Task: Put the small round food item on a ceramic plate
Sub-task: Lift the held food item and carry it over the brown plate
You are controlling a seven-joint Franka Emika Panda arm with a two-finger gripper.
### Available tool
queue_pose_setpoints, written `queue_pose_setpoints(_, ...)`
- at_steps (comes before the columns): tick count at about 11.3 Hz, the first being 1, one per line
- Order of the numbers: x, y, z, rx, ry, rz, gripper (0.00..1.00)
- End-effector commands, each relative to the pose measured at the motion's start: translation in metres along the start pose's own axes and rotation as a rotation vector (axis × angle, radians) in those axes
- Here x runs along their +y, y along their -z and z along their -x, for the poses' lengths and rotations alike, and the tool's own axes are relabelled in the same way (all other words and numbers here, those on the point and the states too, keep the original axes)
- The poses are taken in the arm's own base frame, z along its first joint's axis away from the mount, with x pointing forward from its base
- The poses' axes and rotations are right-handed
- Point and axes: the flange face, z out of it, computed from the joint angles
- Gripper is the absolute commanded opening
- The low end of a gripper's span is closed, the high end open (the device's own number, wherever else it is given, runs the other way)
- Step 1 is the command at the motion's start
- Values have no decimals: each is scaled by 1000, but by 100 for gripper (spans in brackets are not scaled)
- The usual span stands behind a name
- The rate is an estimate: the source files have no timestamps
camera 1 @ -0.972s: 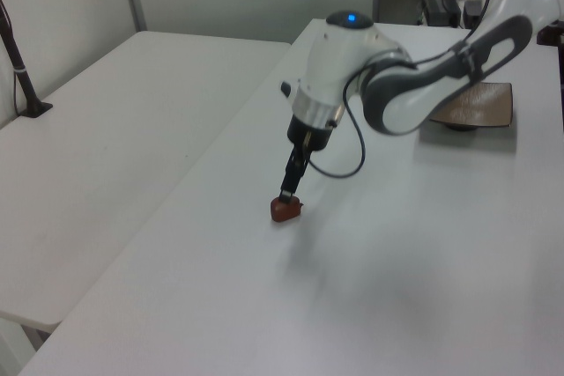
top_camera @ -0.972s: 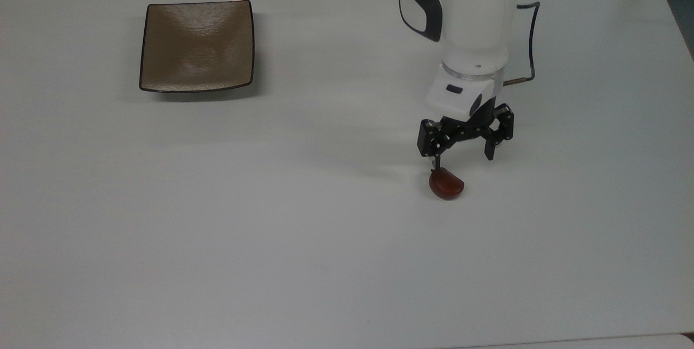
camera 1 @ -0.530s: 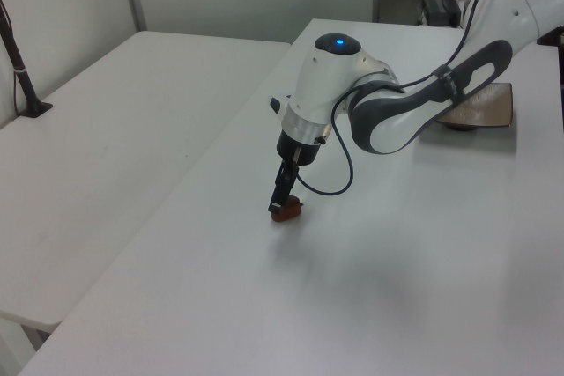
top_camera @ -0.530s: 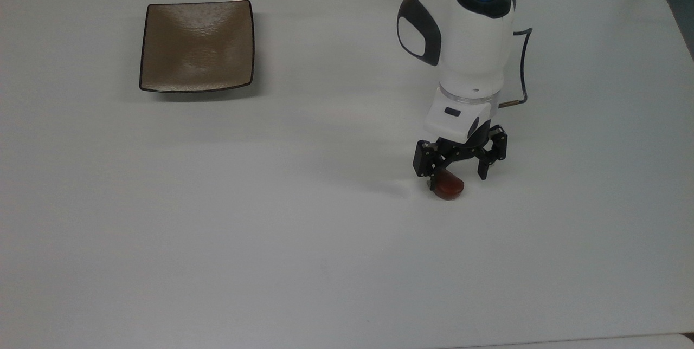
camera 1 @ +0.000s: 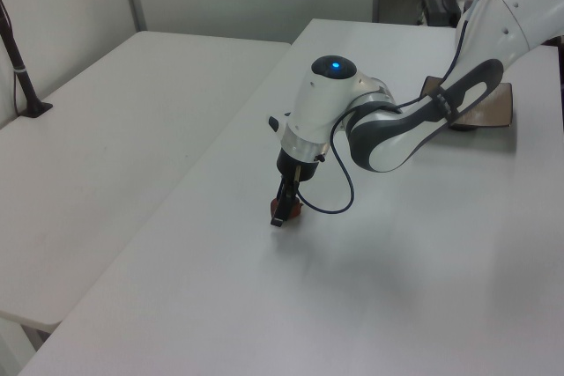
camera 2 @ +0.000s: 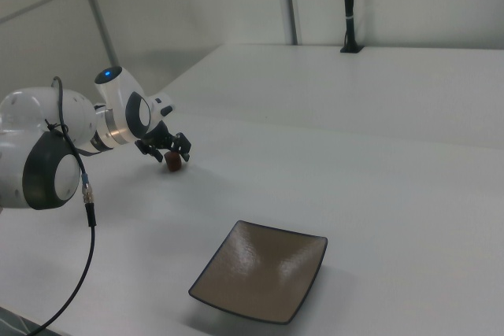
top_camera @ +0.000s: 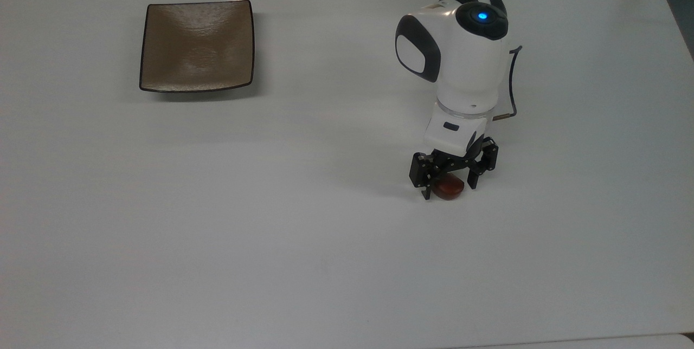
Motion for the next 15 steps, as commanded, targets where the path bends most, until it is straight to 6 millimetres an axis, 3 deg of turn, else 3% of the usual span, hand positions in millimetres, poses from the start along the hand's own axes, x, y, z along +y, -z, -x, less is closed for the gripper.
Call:
queue_pose_setpoints(1, -1, -1, -4, 25, 43, 19, 31)
queue_pose_setpoints(2, -1, 0, -4, 25, 42, 19, 21)
queue_pose_setpoints(3, -1, 0, -4, 24, 43, 20, 19)
queue_pose_setpoints(5, 6, 17, -8, 24, 28, 21, 19)
queue_pose_setpoints(9, 13, 53, 11, -128, -20, 32, 22)
queue_pose_setpoints(12, 44, 84, 36, -182, -35, 73, 22)
queue_pose_setpoints(15, 80, 136, 64, -256, -18, 105, 22)
